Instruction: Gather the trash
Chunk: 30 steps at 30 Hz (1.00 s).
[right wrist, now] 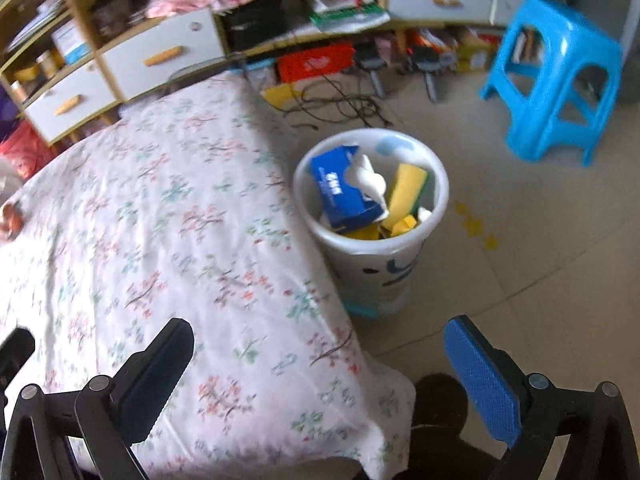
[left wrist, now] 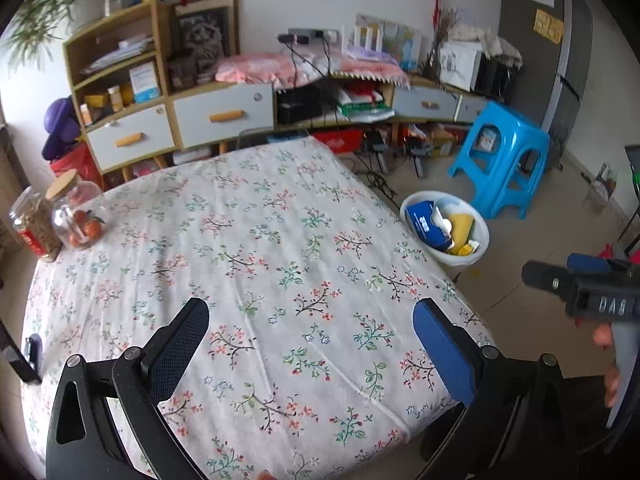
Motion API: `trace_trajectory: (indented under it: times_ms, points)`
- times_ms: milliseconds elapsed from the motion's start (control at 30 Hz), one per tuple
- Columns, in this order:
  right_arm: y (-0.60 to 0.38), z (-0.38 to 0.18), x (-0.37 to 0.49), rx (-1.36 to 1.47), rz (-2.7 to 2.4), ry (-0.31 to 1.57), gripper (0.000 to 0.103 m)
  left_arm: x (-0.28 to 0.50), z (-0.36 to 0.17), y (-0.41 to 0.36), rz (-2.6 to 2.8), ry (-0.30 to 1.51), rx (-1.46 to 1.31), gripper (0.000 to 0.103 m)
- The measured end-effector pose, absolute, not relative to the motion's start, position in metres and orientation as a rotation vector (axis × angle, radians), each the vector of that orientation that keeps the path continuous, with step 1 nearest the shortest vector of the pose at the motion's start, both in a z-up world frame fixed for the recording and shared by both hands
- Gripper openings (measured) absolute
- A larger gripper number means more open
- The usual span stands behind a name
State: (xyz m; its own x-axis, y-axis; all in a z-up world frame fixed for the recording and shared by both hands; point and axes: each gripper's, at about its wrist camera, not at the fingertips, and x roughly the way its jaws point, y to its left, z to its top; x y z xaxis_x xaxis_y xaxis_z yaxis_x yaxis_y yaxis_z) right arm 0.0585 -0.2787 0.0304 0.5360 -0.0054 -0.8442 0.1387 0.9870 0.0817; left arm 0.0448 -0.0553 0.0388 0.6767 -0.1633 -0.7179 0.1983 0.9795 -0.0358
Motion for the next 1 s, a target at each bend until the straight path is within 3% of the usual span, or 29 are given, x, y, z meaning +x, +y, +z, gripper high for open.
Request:
trace_trajectory:
  times_ms: [267,433,1000]
  points:
    - [-0.241,0.021,0.031,0.048,-0.127,0.863,0.103,0.034,0.033,-0.039,-0.184,0.778,-0.008,0.103]
    - [-0.235,-0.007,0.041,0.069,-0.129,0.917,0.103,0.037,0.020,-0.036,-0.134,0.780,-0.006,0.103]
    - [-0.229,-0.005,0.036,0.095,-0.159,0.869,0.103,0.031,0.012,-0.040,-0.147,0.786,0.008,0.103]
